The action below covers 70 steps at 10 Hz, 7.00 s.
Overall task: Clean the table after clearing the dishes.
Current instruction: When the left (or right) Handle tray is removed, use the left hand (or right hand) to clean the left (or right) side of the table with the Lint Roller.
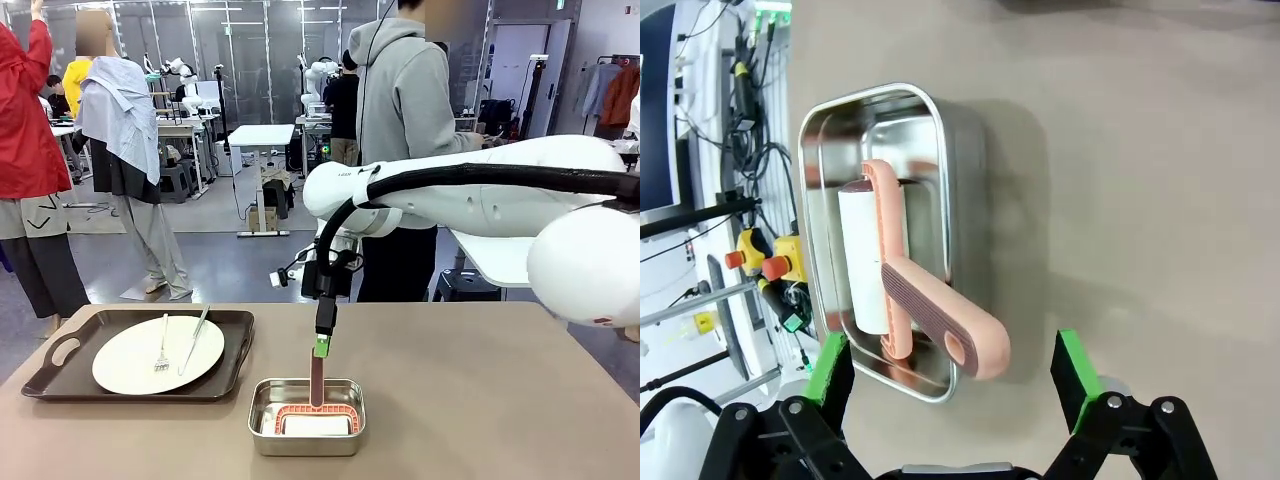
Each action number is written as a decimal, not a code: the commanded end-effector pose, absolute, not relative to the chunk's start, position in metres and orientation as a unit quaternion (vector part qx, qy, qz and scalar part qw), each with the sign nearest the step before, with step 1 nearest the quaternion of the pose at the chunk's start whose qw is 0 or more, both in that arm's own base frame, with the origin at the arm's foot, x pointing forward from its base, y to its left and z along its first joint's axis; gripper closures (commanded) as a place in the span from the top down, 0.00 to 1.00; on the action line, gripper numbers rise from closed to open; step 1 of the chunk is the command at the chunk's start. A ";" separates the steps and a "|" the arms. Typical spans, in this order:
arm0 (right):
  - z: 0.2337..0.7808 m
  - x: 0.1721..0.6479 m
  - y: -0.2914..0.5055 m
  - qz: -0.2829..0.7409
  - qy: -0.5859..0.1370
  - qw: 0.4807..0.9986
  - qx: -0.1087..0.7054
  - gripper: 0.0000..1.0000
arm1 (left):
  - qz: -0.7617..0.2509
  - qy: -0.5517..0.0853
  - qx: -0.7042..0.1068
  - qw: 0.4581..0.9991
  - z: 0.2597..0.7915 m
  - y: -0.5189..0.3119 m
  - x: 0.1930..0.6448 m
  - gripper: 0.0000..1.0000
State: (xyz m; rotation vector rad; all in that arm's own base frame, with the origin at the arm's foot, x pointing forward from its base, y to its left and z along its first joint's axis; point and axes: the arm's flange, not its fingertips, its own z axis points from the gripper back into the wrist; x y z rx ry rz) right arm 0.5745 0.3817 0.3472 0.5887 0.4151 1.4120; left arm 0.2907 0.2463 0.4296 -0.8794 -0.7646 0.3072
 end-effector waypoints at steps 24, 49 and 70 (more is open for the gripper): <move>0.385 0.549 0.400 0.631 0.241 0.693 0.252 0.00 | 0.138 -0.362 -0.419 0.821 0.429 0.250 0.289 1.00; 0.413 0.466 0.140 -0.038 -0.069 0.947 0.310 0.21 | 0.138 -0.362 -0.419 0.821 0.429 0.250 0.289 1.00; 0.342 0.521 -0.030 -0.069 -0.032 0.991 0.107 0.21 | 0.138 -0.362 -0.419 0.821 0.429 0.250 0.289 1.00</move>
